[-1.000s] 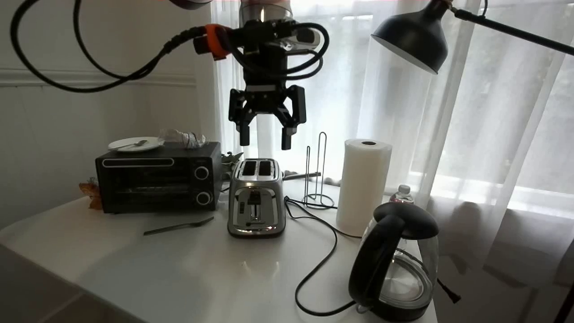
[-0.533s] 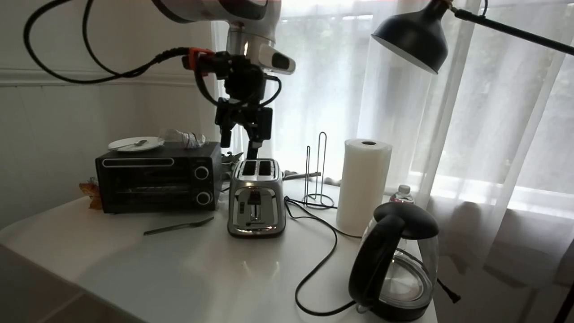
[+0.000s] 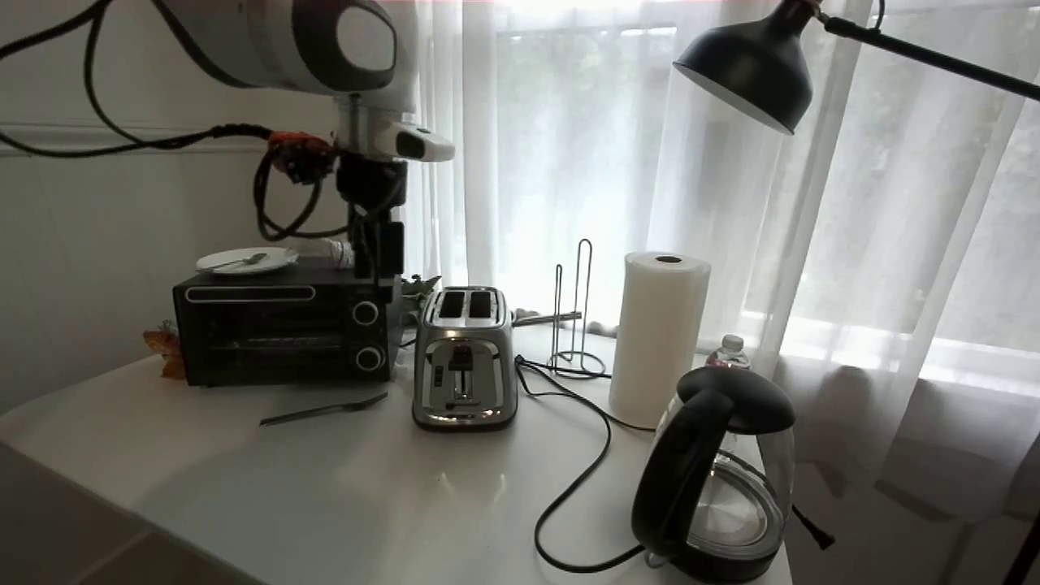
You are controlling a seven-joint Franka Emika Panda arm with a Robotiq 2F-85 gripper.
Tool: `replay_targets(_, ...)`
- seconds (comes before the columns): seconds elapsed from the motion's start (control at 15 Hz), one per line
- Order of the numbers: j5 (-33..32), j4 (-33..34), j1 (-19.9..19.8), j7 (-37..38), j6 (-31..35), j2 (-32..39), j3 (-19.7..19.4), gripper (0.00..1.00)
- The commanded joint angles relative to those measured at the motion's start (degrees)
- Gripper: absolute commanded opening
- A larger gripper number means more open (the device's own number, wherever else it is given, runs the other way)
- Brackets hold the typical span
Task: Pick up the silver fork and put it on the white plate to the right of the silver spoon
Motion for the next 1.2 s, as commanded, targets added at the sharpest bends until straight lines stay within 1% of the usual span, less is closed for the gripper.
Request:
replay_targets(0.0,-2.4,-5.8,2.3,5.4,6.6,-2.5,3.7,1.0)
replay_targets(0.13,-3.3,-6.9,3.5,7.5,7.7,-1.9,5.4,1.0)
replay_targets(0.27,-3.4,-6.2,4.6,6.3,4.2,-0.6,6.3,1.0)
replay_targets(0.33,-2.0,-5.5,4.2,5.3,5.4,-0.1,5.5,1.0)
replay_targets(0.47,-2.1,-5.9,4.8,5.3,4.9,0.0,6.0,1.0)
replay_targets(0.87,-2.1,-6.0,4.8,5.3,4.8,0.0,6.0,1.0)
replay_targets(0.93,-2.4,-5.5,4.8,7.4,5.3,1.8,6.5,1.0)
replay_targets(1.13,-1.6,-5.2,5.8,8.1,8.6,5.0,7.1,1.0)
